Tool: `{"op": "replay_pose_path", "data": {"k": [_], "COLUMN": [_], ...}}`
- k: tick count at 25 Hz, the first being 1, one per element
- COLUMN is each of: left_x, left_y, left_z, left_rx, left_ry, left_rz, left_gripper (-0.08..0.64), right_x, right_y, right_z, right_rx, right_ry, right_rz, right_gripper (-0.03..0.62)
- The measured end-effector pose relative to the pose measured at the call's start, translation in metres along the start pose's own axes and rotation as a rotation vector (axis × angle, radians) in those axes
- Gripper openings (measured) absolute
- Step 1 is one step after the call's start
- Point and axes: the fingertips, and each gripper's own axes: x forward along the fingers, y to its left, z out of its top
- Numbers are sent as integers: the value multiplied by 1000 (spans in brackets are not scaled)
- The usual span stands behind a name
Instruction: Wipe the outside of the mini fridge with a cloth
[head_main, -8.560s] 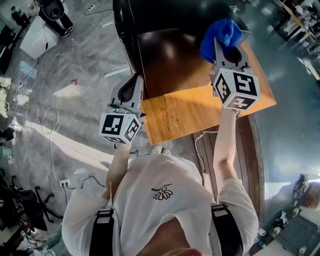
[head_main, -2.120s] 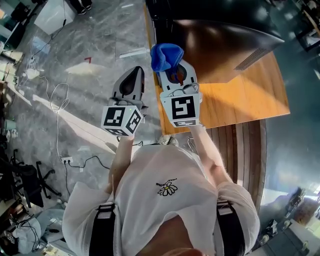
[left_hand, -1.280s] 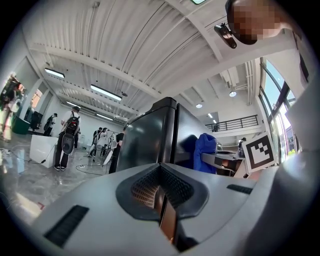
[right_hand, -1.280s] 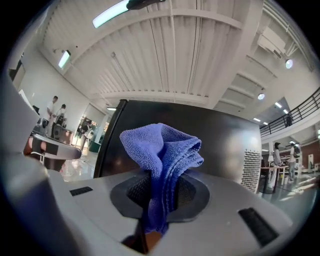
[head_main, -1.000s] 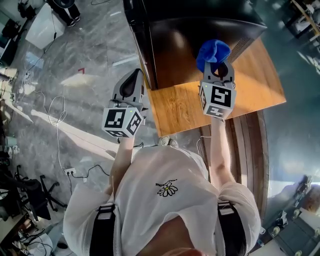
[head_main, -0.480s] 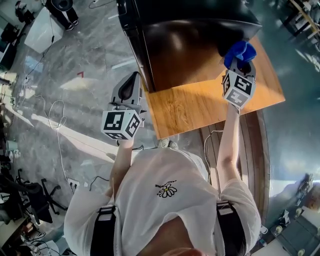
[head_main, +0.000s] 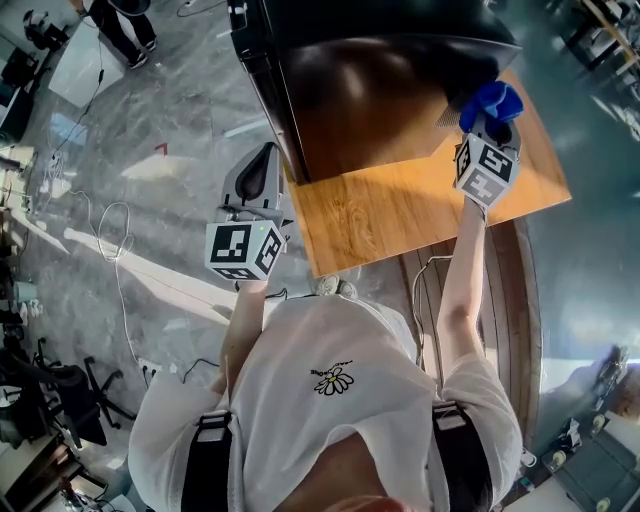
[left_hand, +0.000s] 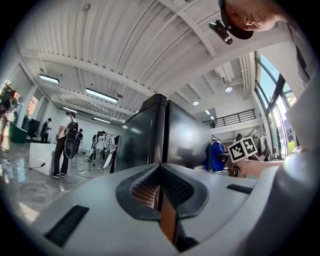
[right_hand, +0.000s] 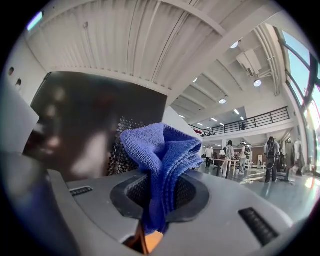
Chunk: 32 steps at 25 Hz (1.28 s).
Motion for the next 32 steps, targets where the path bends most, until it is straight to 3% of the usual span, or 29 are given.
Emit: {"op": "replay_pose_path", "data": {"k": [6,10,17,25,32], "left_x": [-8,-13,-17,-27,-37], "left_y": [4,6,11,17,25], "left_z": [4,4,5,2,-2], "left_rx": [-1,-4,-7,-14,-22], "left_ry": [-20,-17,-26,-26,-23], "left_rz": [20,28,42,42,71], "left_gripper": [5,5,5,5,5], "right_x": [6,-27,-103,-149,-156], "right_y": [-15,-4,101,258,327], "right_z": [-15,7,43,44,45], "right_rx": [-31,2,42,112,66], "right_ry": [40,-22,-146,-154,-148], "right_rz": [-22,-1,292,673,778], "right_gripper": [72,72,72,72,72]}}
